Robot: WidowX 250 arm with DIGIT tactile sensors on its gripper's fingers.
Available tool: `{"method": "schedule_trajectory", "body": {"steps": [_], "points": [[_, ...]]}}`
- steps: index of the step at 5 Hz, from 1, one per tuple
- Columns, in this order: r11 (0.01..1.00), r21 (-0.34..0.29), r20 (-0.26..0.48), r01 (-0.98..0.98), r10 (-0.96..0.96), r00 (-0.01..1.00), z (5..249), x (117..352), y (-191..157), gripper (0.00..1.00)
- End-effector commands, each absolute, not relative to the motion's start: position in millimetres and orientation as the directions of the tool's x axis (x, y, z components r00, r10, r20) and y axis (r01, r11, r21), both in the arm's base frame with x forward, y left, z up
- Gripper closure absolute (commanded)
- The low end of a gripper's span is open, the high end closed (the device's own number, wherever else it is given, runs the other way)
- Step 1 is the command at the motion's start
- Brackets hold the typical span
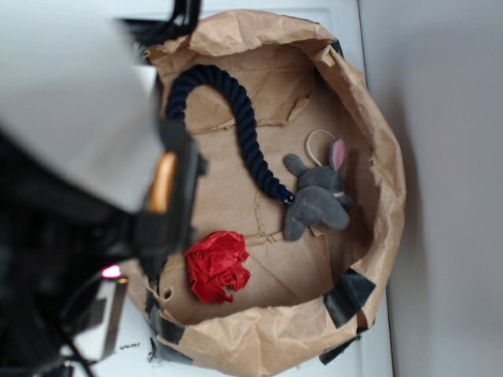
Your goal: Grab the blue rope.
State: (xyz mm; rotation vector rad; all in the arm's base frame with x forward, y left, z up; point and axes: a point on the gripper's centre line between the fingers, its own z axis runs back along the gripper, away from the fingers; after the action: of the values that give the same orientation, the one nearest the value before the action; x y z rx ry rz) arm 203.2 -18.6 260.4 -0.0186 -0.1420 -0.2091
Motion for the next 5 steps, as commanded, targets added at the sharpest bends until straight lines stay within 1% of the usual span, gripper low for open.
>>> {"method": "schedule_trajectory", "body": {"steps": [1,2,3,4,5], "points": [[0.97,0.004,0.071,0.243,-0.242,0.968,232,232,11,0.0],[0.924,0.001,0.096,0.382,-0.381,0.92,209,239,17,0.0],[0.898,0.034,0.153,0.438,-0.438,0.886,190,240,17,0.0],[0.873,0.047,0.153,0.485,-0.486,0.86,173,237,15,0.0],[0.853,0.014,0.172,0.522,-0.517,0.839,154,245,30,0.0]]}}
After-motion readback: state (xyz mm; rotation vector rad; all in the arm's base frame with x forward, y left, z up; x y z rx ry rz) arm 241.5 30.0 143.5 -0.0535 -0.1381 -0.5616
